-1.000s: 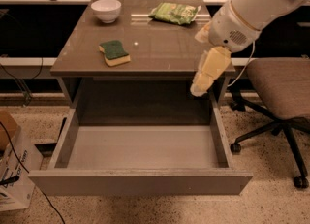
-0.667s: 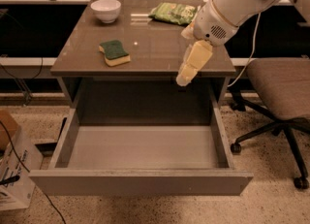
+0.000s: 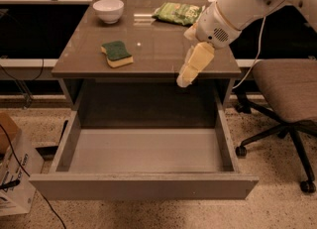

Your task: Place sponge into top drawer

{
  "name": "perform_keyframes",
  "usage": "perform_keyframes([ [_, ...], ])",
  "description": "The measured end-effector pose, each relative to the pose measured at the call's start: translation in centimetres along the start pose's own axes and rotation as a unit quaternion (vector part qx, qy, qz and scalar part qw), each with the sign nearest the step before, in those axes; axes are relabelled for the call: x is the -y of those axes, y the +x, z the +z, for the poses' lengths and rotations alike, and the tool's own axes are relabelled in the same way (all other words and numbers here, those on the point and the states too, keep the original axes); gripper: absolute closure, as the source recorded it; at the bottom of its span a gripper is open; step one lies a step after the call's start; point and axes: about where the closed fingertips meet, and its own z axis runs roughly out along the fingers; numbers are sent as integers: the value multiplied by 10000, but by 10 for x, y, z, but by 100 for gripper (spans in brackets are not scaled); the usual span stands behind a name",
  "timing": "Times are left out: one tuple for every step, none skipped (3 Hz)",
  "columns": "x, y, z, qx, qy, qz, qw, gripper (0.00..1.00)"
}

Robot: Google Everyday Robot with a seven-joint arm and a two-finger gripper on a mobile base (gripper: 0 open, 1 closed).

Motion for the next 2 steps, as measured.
perform_keyframes([
  [11, -23, 27, 436, 91, -59, 9990, 0],
  [33, -50, 56, 765, 189, -120, 9968, 0],
])
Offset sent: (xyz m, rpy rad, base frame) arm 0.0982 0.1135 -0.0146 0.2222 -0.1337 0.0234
